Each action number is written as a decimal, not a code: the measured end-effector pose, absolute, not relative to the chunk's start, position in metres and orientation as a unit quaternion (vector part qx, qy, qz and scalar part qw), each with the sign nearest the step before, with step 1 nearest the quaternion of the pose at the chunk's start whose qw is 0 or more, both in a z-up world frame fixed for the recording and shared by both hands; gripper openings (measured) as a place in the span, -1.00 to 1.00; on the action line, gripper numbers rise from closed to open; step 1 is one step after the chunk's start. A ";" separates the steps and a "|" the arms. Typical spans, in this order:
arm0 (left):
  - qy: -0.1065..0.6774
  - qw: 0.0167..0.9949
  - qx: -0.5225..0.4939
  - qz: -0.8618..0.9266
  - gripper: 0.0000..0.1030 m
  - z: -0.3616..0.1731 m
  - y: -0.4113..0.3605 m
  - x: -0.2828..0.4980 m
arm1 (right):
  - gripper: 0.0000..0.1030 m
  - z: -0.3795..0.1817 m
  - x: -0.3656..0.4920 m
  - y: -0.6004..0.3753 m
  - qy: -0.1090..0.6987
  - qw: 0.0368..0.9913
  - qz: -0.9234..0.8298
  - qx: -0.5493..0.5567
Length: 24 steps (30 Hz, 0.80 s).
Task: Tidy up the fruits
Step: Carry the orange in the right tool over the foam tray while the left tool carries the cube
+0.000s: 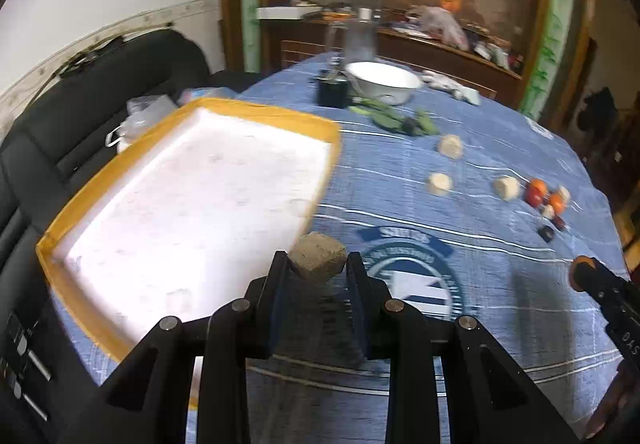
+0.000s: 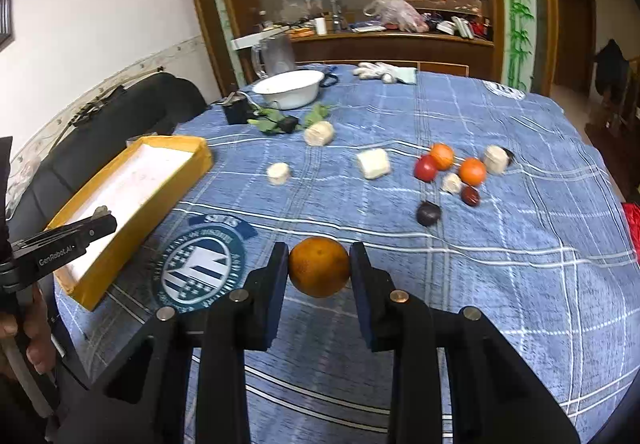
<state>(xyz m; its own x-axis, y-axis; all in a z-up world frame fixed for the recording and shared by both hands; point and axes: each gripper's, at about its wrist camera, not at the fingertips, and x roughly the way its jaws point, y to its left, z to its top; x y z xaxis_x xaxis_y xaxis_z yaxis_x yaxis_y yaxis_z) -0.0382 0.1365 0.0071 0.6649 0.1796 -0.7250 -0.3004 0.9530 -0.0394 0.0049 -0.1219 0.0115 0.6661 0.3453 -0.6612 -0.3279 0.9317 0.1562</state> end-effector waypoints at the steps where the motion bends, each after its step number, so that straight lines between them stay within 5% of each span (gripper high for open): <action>1: 0.388 0.907 -0.081 0.140 -0.46 0.007 0.143 -0.039 | -0.36 0.013 0.006 -0.118 0.363 0.912 0.190 0.011; 24: 0.406 0.870 -0.113 0.256 -0.46 -0.015 0.248 -0.034 | -0.35 0.025 0.064 0.064 0.348 0.874 0.340 -0.024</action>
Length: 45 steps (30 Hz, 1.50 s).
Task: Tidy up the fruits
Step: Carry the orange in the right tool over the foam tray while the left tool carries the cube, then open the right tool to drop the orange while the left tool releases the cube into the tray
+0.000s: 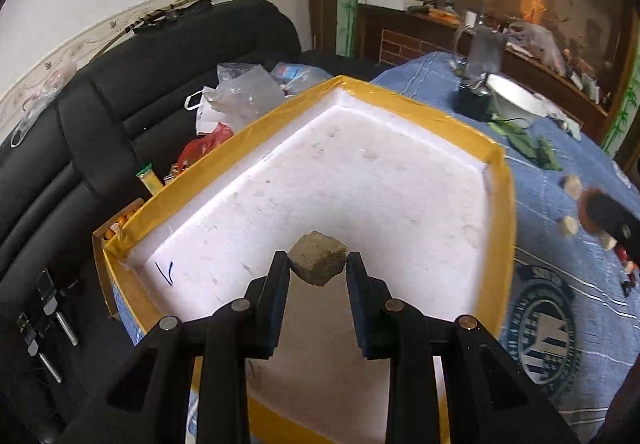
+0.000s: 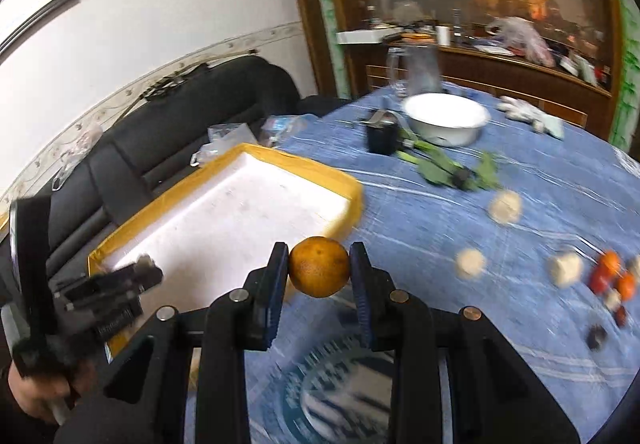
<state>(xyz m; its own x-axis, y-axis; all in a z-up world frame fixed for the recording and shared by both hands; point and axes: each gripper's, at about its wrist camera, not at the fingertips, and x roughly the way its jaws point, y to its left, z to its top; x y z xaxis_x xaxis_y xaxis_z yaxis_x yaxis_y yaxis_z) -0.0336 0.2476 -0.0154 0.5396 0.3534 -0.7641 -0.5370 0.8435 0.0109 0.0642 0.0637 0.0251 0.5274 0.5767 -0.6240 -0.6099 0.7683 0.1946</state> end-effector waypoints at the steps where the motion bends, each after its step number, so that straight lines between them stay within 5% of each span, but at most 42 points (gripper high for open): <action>1: 0.408 0.869 -0.114 0.257 -0.46 -0.017 0.250 -0.033 | -0.35 0.022 0.068 0.075 0.350 0.871 0.344 -0.028; 28: 0.447 0.836 -0.123 0.295 -0.44 -0.037 0.274 -0.028 | -0.31 -0.043 0.110 0.166 0.405 0.842 0.326 -0.143; 31: 0.449 0.834 -0.129 0.293 -0.44 -0.036 0.276 -0.029 | -0.17 -0.042 0.108 0.168 0.405 0.842 0.325 -0.147; 36: 0.448 0.833 -0.147 0.290 -0.24 -0.033 0.281 -0.035 | 0.59 -0.028 0.098 0.163 0.378 0.855 0.323 -0.148; 37: 0.445 0.835 -0.146 0.289 -0.16 -0.030 0.281 -0.037 | 0.64 -0.023 0.095 0.160 0.369 0.860 0.321 -0.148; 40: 0.424 0.836 -0.155 0.311 0.53 -0.020 0.284 -0.047 | 0.77 -0.009 0.088 0.142 0.346 0.874 0.310 -0.146; 45: 0.352 0.850 -0.209 0.330 0.58 0.000 0.287 -0.071 | 0.93 0.004 0.072 0.087 0.328 0.894 0.276 -0.128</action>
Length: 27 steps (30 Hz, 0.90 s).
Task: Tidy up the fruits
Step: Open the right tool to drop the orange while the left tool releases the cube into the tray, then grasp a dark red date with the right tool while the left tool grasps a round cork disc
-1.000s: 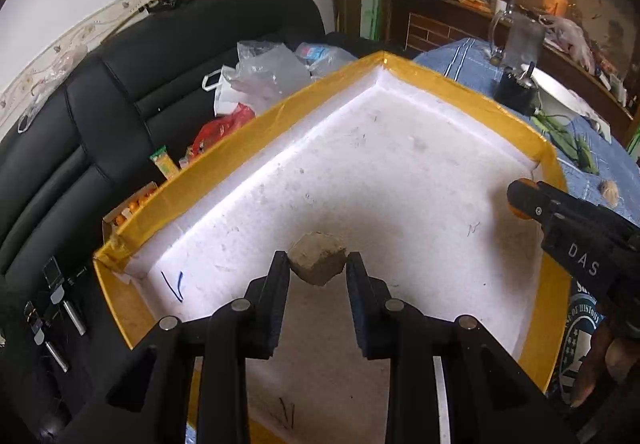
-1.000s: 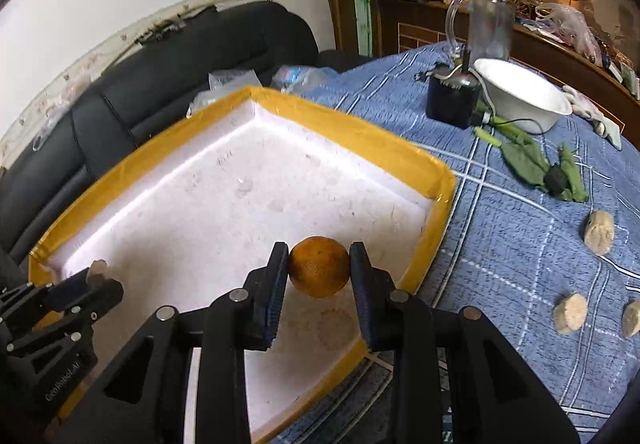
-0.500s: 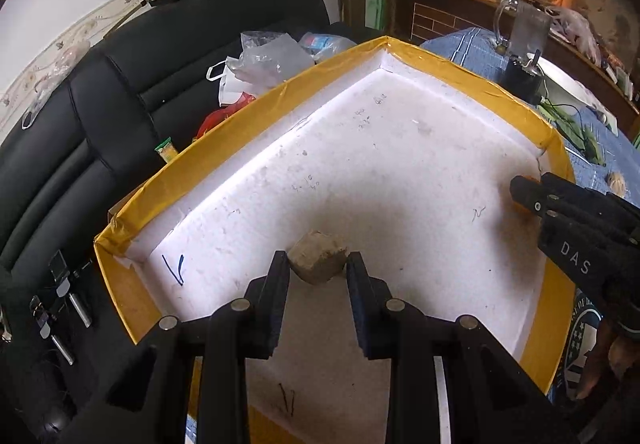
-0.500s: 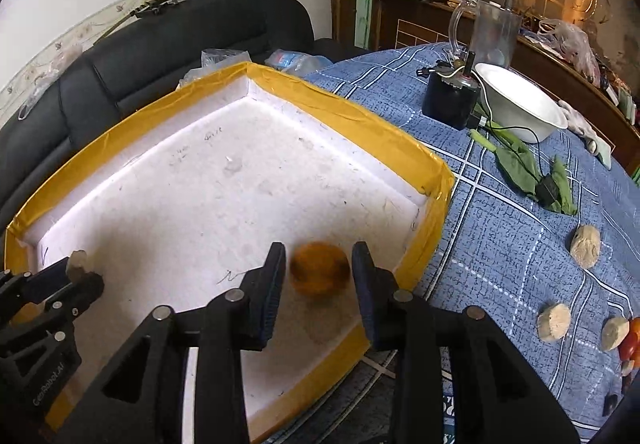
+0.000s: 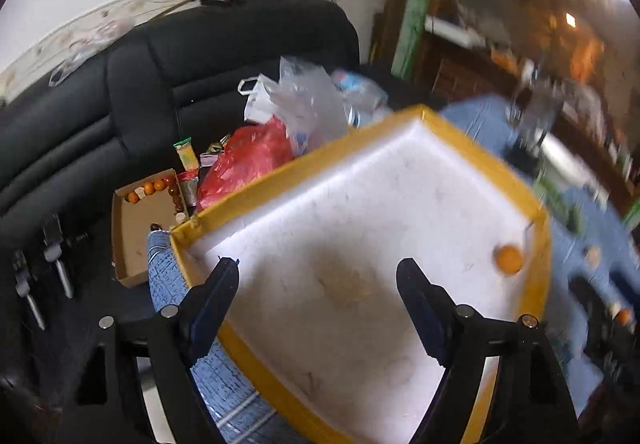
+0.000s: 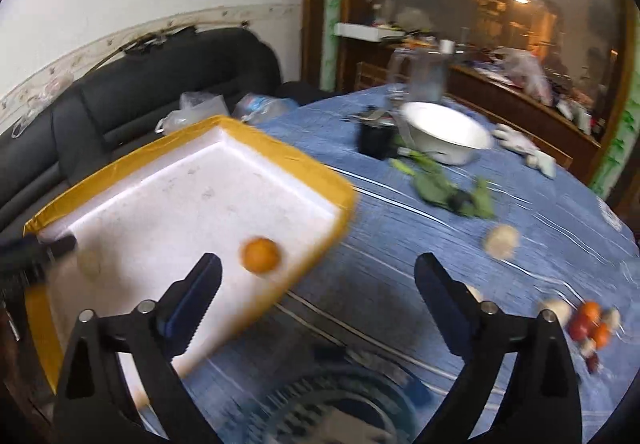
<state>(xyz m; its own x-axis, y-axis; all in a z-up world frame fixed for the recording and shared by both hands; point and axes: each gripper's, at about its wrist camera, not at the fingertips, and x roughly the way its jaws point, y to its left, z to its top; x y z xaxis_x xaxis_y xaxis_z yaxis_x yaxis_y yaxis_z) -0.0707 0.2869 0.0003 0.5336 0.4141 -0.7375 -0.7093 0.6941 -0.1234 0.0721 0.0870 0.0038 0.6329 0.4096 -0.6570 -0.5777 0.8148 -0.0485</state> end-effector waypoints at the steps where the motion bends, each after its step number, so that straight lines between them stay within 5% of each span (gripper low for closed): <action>1: 0.341 0.853 -0.220 0.329 0.58 0.004 0.284 -0.073 | 0.94 0.005 0.069 0.075 0.324 0.898 0.270 -0.124; 14: 0.378 0.909 -0.097 0.145 0.71 0.005 0.136 -0.006 | 0.97 -0.017 0.064 -0.153 0.370 0.924 0.096 -0.019; 16: 0.386 0.911 -0.088 0.115 0.71 0.000 0.113 0.006 | 0.85 -0.023 0.069 -0.172 0.381 0.921 0.083 -0.008; 20: 0.403 0.911 -0.053 0.066 0.71 -0.011 0.073 0.032 | 0.27 -0.039 0.087 -0.190 0.411 0.908 0.082 0.012; 27: 0.425 0.904 -0.018 0.040 0.71 -0.028 0.047 0.077 | -0.01 -0.050 0.116 -0.178 0.421 0.901 0.103 0.000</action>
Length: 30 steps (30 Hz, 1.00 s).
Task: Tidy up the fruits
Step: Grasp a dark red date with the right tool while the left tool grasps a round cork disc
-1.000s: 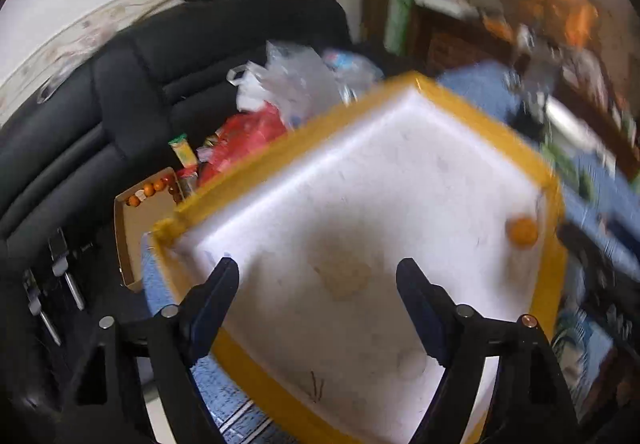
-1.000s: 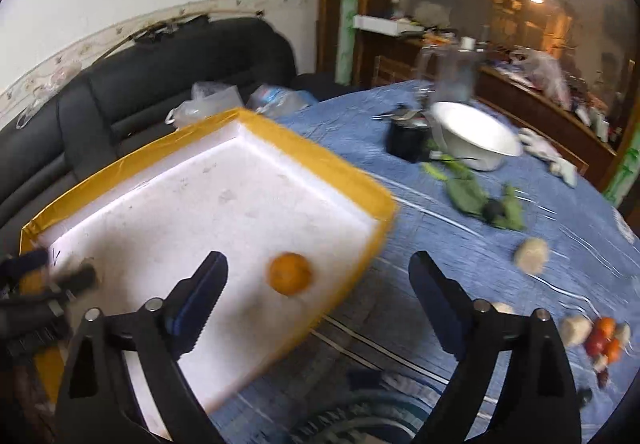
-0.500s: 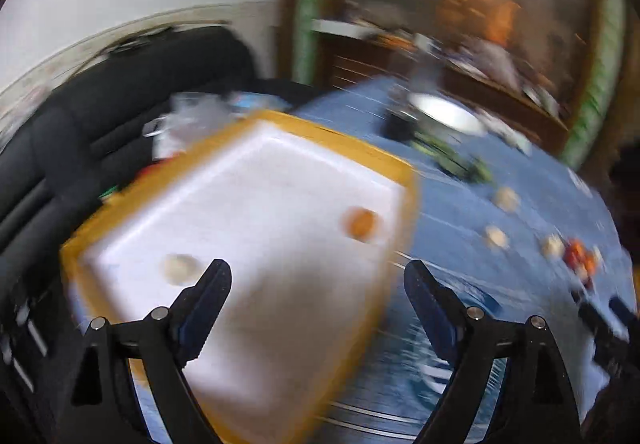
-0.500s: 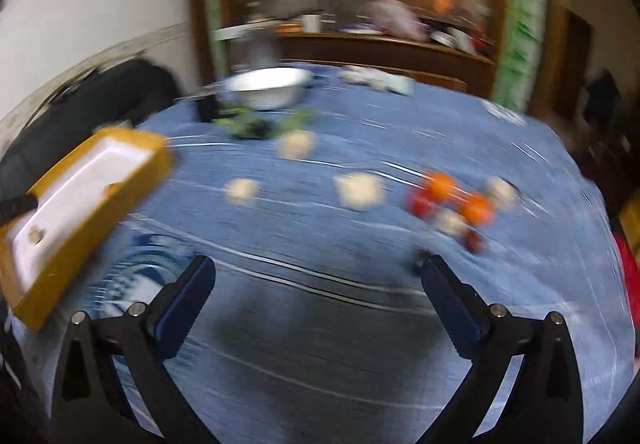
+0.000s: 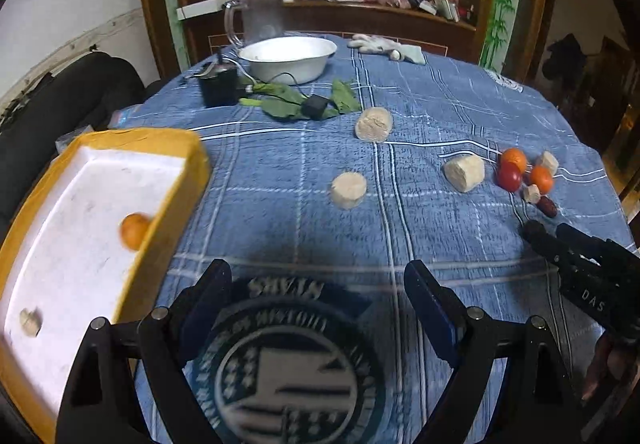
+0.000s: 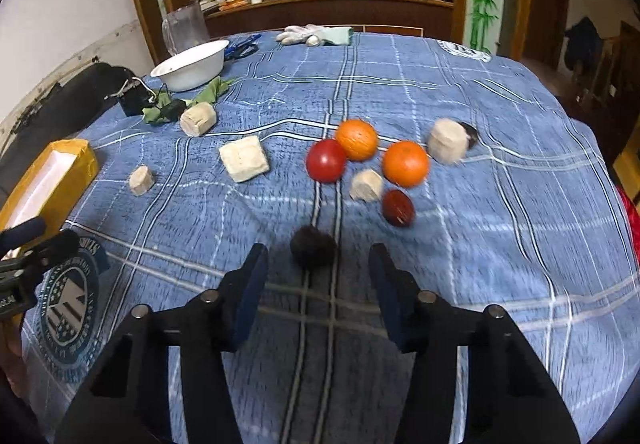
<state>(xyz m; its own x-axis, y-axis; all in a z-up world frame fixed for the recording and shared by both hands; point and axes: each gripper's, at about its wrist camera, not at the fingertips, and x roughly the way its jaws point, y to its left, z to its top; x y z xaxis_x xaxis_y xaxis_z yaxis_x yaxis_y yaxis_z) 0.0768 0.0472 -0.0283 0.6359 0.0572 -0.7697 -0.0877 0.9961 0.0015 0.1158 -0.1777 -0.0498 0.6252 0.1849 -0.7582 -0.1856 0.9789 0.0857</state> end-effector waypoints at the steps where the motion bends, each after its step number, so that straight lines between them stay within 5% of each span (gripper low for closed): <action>1: 0.428 0.903 -0.021 0.033 0.70 -0.030 0.047 0.083 | -0.04 -0.052 0.121 -0.175 0.424 0.900 0.103 -0.002; 6: 0.411 0.911 -0.024 0.012 0.63 -0.033 0.037 0.099 | -0.54 -0.061 0.132 -0.175 0.439 0.891 0.116 0.005; 11: 0.433 0.901 -0.010 0.000 0.04 -0.046 0.027 0.124 | -0.54 -0.062 0.131 -0.178 0.439 0.890 0.122 0.016; 17: 0.446 0.895 -0.014 0.003 -0.27 -0.058 0.028 0.147 | -0.55 -0.061 0.130 -0.181 0.435 0.890 0.132 0.030; 30: 0.430 0.902 -0.004 0.023 -0.47 -0.063 0.028 0.159 | -0.55 -0.059 0.131 -0.181 0.432 0.888 0.150 0.043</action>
<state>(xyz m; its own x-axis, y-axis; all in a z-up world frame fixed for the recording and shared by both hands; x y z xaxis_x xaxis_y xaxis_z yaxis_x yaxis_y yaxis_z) 0.1591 0.0282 -0.0632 0.6290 0.0369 -0.7765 -0.0445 0.9989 0.0115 0.1306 -0.1814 -0.0589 0.5817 0.3029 -0.7549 -0.2283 0.9516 0.2059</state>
